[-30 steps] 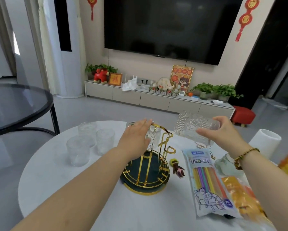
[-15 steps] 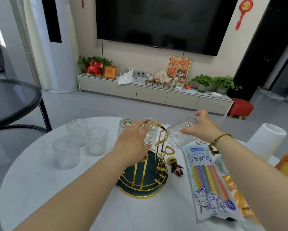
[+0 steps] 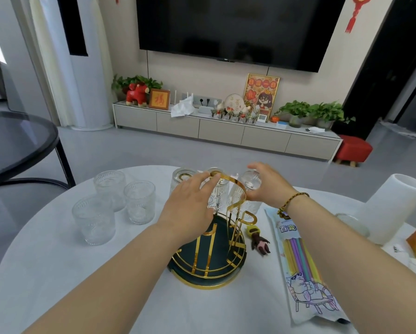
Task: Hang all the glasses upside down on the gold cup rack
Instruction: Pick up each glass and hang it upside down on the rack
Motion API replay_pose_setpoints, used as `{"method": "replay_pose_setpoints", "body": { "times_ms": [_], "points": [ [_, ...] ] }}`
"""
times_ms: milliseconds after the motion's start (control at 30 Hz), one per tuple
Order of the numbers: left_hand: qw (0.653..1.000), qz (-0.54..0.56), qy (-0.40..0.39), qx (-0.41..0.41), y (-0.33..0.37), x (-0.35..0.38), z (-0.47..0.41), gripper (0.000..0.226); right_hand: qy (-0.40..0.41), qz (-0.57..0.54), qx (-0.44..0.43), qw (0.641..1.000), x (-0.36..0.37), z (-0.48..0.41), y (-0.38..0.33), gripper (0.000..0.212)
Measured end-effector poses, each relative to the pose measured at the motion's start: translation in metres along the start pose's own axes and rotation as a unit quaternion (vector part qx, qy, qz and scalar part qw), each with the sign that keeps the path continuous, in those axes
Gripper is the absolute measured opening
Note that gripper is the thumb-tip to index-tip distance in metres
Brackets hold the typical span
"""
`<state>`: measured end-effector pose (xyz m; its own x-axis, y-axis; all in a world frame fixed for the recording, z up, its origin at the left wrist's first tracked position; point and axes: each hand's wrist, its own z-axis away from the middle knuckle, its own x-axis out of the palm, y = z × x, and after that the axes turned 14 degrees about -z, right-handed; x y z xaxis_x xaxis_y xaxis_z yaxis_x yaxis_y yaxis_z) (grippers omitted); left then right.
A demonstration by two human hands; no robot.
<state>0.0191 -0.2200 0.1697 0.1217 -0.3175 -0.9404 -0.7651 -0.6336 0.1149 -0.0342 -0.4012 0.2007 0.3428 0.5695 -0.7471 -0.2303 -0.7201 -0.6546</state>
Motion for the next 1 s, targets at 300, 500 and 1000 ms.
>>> {"method": "replay_pose_setpoints", "body": {
  "times_ms": [300,500,1000],
  "points": [
    [1.0,0.01,0.007,-0.007,-0.001,0.005,-0.001,0.069,-0.054,0.034,-0.003,0.998,0.02,-0.002,0.015,0.077],
    [1.0,0.006,0.011,-0.01,-0.001,0.004,0.0,0.07,-0.068,0.038,-0.013,0.997,0.019,-0.002,0.016,0.073],
    [0.998,0.048,-0.027,-0.033,-0.011,-0.011,0.026,0.061,0.002,0.025,-0.032,0.999,-0.003,0.046,-0.003,0.042]
  ]
}}
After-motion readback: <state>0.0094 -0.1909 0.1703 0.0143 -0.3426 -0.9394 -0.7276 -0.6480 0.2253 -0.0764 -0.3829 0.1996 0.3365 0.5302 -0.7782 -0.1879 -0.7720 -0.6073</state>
